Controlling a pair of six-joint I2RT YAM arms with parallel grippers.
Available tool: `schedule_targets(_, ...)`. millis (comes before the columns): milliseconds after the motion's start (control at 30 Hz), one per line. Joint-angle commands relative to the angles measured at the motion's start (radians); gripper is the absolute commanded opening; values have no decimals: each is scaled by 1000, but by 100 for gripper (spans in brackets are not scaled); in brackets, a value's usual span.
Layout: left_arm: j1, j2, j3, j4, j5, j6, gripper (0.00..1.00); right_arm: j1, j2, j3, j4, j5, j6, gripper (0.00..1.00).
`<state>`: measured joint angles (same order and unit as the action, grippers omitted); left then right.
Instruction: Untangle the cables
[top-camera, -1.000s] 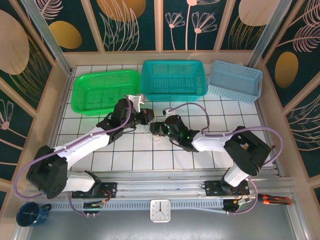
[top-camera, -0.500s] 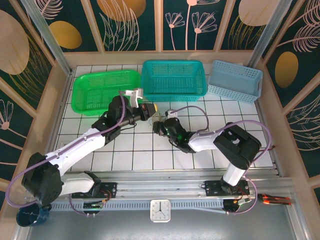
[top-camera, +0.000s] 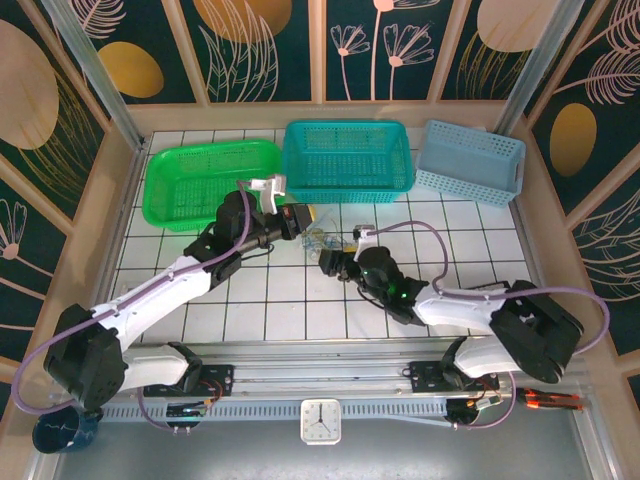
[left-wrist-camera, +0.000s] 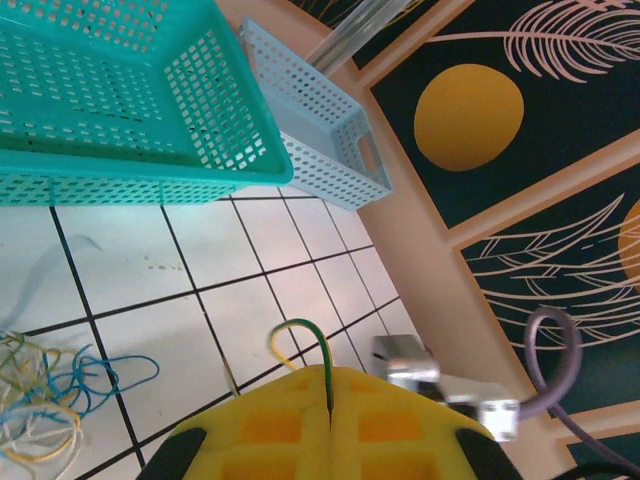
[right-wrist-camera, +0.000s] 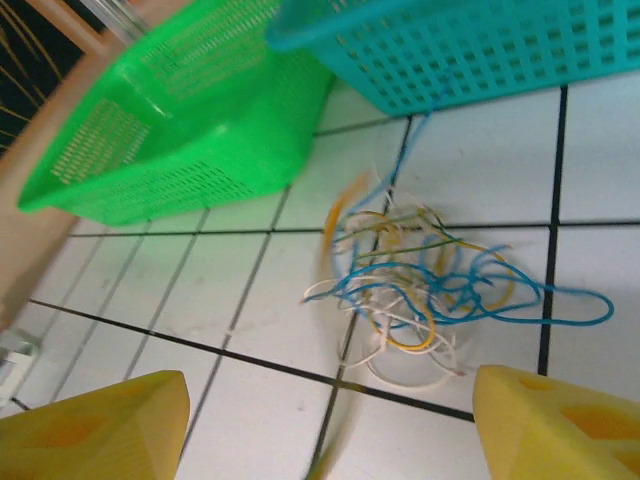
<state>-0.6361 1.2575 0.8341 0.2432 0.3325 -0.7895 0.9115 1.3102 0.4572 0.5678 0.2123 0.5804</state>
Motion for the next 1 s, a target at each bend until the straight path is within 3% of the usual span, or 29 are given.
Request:
schedule_targets(0, -7, 6, -10, 48, 7, -16, 0, 6, -32, 18, -46, 7, -55, 75)
schedule_targets(233, -7, -22, 14, 16, -40, 17, 0, 3, -16, 41, -55, 40, -67, 74)
schedule_targets(500, 13, -30, 170, -155, -212, 193, 0, 3, -38, -51, -29, 69, 2, 74)
schedule_targets(700, 155, 13, 276, -199, -200, 258, 0, 5, -87, -109, -37, 90, 34, 74)
schedule_targets(967, 302, 118, 409, -271, -310, 432, 0, 4, -161, -153, -71, 122, 59, 74)
